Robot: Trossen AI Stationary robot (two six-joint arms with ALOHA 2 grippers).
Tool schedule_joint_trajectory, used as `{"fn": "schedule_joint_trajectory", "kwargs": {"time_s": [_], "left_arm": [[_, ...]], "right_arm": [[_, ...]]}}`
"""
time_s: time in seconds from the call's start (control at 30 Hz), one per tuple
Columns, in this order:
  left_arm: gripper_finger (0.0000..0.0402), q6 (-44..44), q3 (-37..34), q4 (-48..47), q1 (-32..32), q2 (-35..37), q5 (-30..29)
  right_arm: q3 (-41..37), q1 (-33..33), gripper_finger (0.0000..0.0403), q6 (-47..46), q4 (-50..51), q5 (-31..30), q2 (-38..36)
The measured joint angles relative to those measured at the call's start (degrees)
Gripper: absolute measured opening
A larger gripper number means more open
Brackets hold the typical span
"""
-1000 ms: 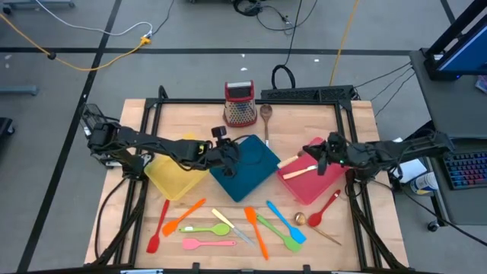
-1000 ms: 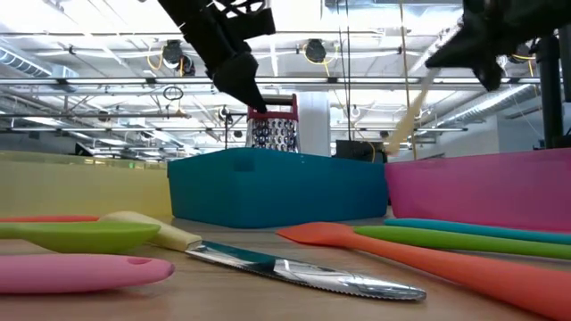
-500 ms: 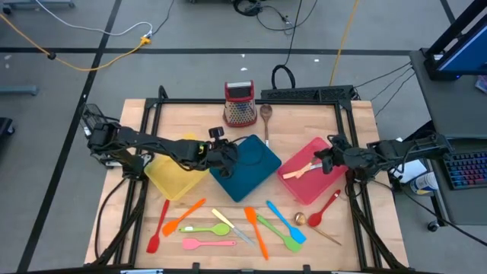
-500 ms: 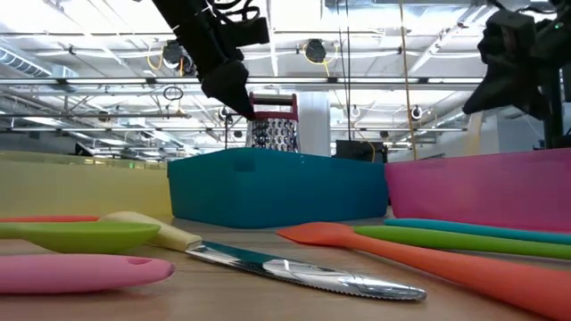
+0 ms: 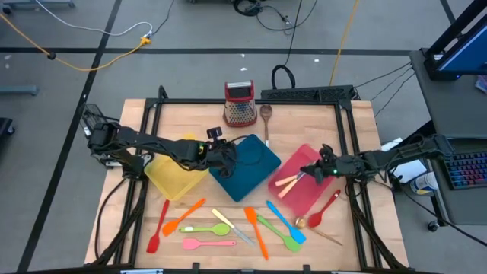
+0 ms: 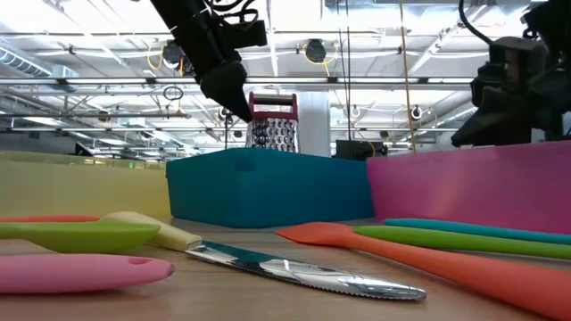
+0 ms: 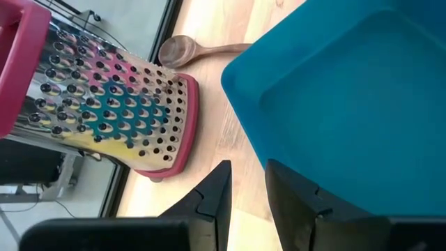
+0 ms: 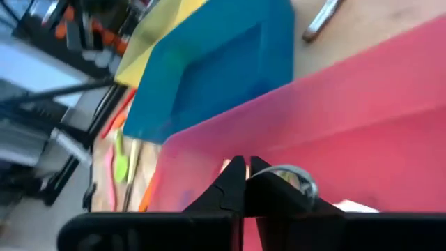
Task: Pick & Place Kitchen Items
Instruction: Put the yellow table knife into the red bin
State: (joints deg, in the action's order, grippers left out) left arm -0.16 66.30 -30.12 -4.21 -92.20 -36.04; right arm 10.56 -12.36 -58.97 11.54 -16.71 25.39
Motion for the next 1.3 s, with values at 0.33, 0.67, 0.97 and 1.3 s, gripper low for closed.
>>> {"fn": "schedule_joint_trajectory", "kwargs": {"time_s": [0.33,0.67,0.97,1.3], "left_arm": [[0.0093,0.21,0.0,0.17,0.04,0.0,0.03],[0.0093,2.86,0.0,-0.31,0.11,0.0,-0.02],[0.0093,2.61,0.0,-4.71,1.54,0.0,-0.04],[0.0093,-1.12,0.0,-7.86,3.07,-0.04,-0.02]], "right_arm": [[-0.24,0.0,0.0064,12.45,-0.06,-0.09,-0.02],[-0.24,0.0,0.0104,21.82,0.92,-5.8,0.0],[-0.24,0.02,0.0125,25.86,3.07,-8.84,-0.02],[-0.3,0.0,0.0178,27.91,4.95,-8.7,0.02]]}}
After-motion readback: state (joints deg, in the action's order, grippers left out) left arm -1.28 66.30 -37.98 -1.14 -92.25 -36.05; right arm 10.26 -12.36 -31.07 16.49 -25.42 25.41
